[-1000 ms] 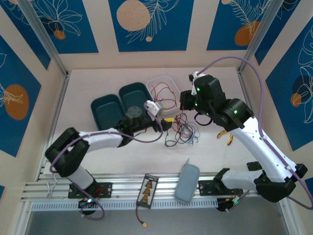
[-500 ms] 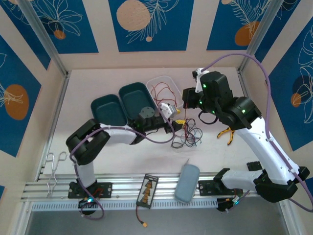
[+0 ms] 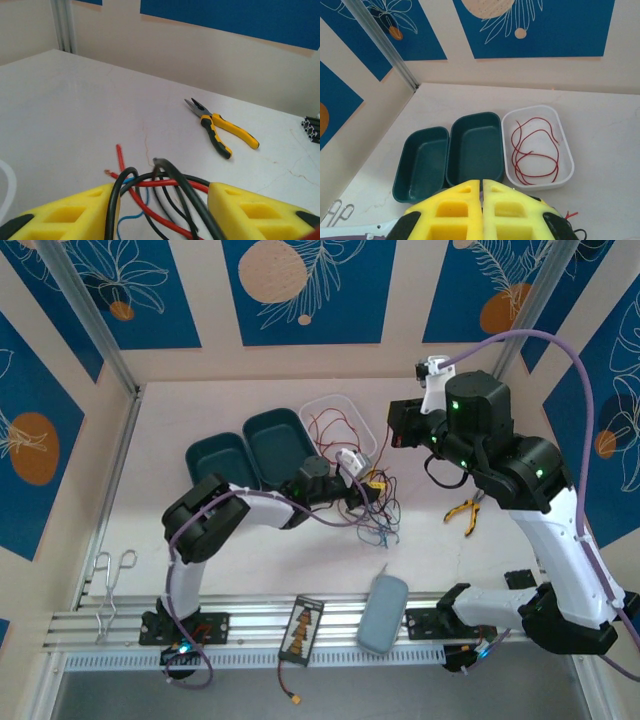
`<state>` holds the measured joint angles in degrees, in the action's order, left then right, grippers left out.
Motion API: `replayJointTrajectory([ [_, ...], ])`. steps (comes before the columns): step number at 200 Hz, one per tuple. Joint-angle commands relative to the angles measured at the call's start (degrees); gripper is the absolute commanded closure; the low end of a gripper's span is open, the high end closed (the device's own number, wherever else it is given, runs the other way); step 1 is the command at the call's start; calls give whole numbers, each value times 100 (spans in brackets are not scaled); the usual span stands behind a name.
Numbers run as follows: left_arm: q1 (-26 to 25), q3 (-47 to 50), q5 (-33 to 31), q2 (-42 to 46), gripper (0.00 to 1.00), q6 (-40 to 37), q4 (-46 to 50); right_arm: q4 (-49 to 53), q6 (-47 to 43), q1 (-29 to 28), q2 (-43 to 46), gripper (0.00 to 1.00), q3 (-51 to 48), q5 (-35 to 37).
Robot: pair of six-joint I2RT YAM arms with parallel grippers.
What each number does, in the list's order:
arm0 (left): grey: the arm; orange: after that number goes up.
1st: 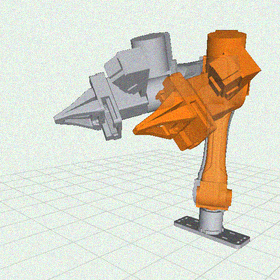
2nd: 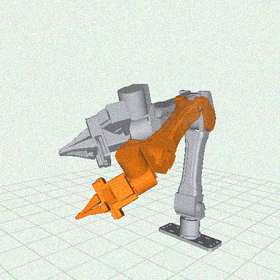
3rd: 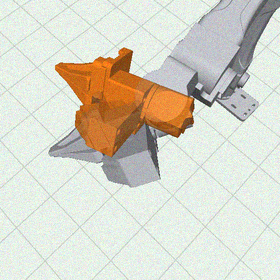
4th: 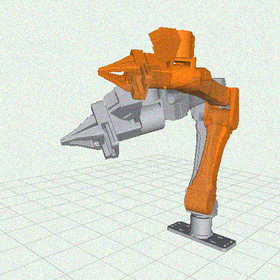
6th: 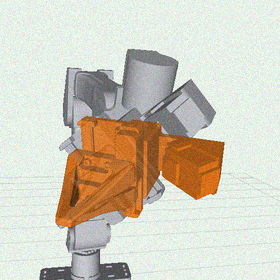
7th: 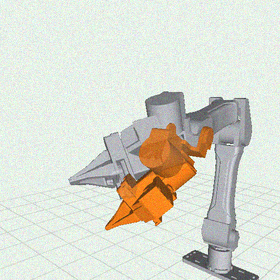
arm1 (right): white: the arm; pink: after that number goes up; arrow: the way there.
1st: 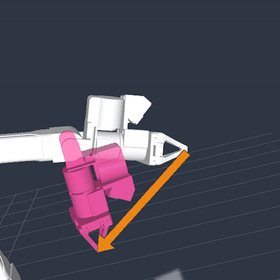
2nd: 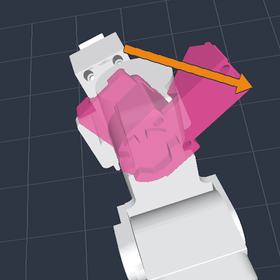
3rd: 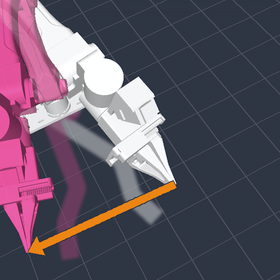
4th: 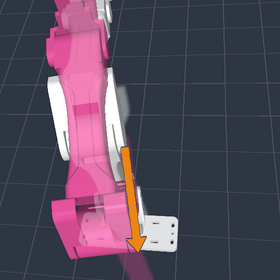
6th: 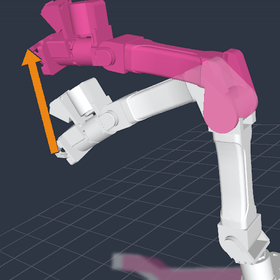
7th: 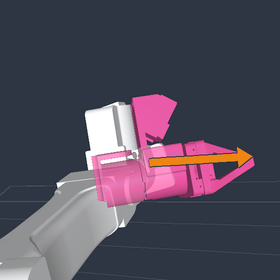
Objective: Untangle the cables
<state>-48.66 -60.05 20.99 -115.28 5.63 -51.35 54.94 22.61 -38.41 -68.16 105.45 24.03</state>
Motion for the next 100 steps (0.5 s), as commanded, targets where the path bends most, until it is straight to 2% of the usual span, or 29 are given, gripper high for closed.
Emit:
replayJointTrajectory([
  [1,-36,-182,154,-167,52,123,90,-24,-251,29,2,100,362,201],
  [100,-99,11,218,-341,51,135,73,-189,-707,36,303,100,953,672],
])
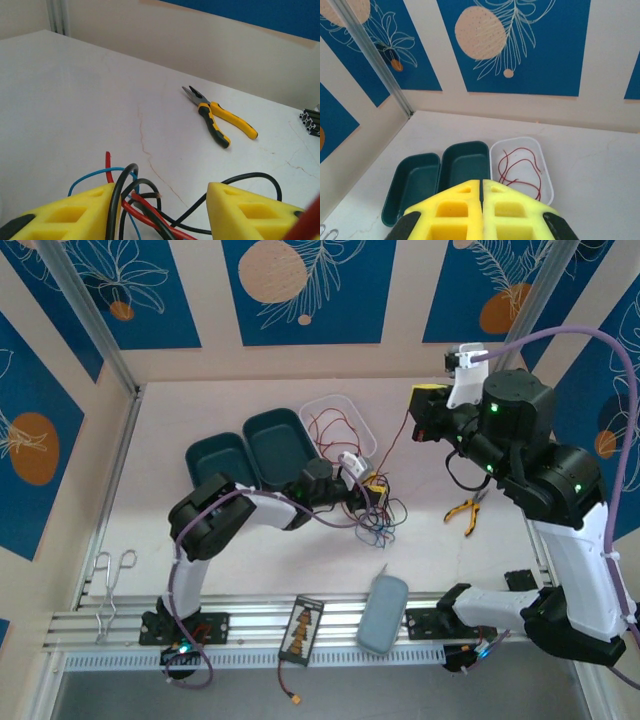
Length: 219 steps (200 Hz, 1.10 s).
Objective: Untangle the cables
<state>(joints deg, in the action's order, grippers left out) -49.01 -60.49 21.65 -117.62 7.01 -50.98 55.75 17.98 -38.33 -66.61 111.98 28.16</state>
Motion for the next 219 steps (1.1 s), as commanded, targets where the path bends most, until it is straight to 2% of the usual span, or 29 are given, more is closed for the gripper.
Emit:
replayJointTrajectory([
  [1,-64,59,145,-109,51,0,36,-268,-247,27,148,100,307,259],
  [49,-67,137,156,-111,51,-15,5,-362,-544,27,176,100,754,397],
  [114,-78,229,120,-54,44,-24,9,-645,-860,25,254,100,1040,624],
  [158,-79,333,136,170,27,122,-103,-654,-810,23,366,100,953,679],
  [219,-86,840,-14,1533,7,297,-105,-624,-603,27,403,100,674,553],
])
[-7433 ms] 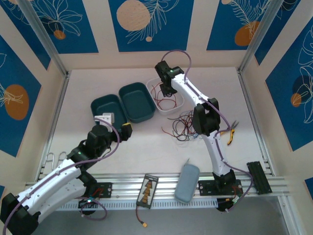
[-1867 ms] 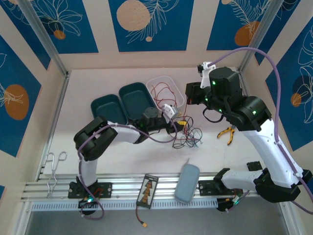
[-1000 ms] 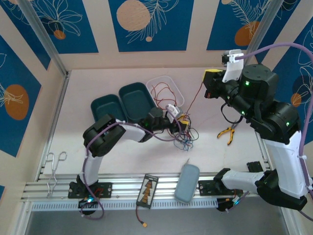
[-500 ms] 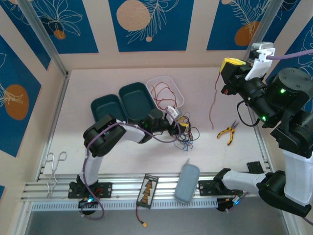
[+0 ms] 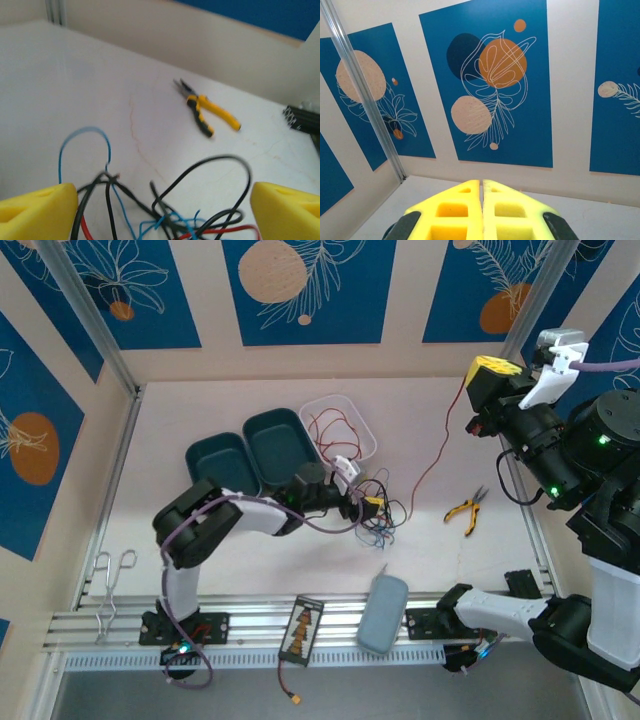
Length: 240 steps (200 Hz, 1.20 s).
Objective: Untangle the cables
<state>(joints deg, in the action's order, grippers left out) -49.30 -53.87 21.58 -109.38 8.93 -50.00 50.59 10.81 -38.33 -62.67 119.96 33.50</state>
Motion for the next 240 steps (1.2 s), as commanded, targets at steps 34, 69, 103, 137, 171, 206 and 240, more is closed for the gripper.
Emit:
replayJointTrajectory([
  [34,-106,437,31,1317,10,258,-46,-330,191,27,-32,100,-345,-151],
  [69,-348,548,37,1538,17,256,332,-466,219,27,-242,100,-356,-228],
  [103,-457,998,-346,1865,11,380,159,-515,185,36,-566,100,-203,-290],
  [137,-455,1631,-1117,2769,0,282,495,-744,80,92,-946,100,-102,-394],
  [171,-449,2097,-2296,4082,0,138,1744,-863,100,343,-1545,100,213,-710],
  [206,-440,2303,-3487,5374,0,74,3295,-885,175,745,-2289,100,705,-1194],
  [240,-432,2380,-4324,6269,0,14,4356,-884,191,1139,-3035,100,1258,-1503],
])
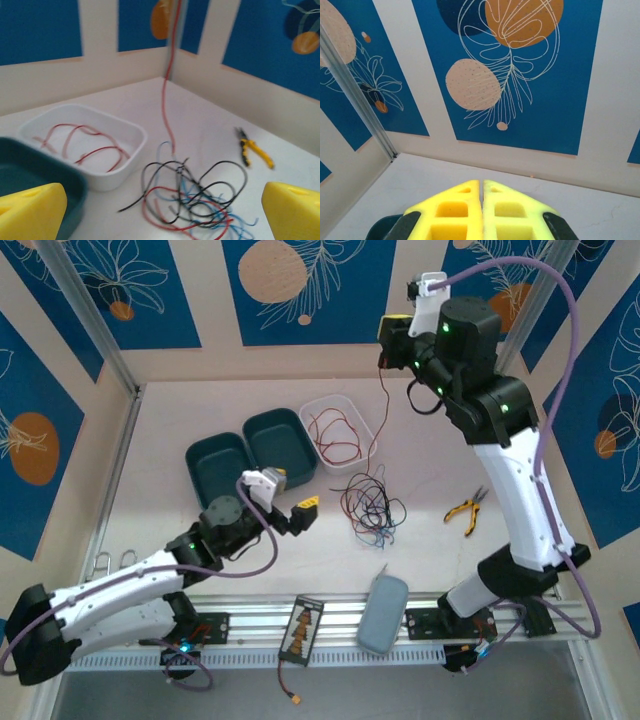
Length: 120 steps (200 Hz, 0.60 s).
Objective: Untangle the cables
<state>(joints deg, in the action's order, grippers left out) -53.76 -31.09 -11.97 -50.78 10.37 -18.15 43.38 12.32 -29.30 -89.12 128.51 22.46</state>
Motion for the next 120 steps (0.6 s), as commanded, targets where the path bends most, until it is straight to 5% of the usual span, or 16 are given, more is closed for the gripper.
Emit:
replayJointTrajectory([
  [1,14,103,-989,437,0,-131,1181,-163,50,247,-411,100,421,-413],
  [63,23,193,-1677,1140,0,-163,1808,141,101,591,-1839,100,1857,-963],
  [120,37,229,-1757,1268,0,-179,1959,83,-52,679,-2472,100,1981,-940],
])
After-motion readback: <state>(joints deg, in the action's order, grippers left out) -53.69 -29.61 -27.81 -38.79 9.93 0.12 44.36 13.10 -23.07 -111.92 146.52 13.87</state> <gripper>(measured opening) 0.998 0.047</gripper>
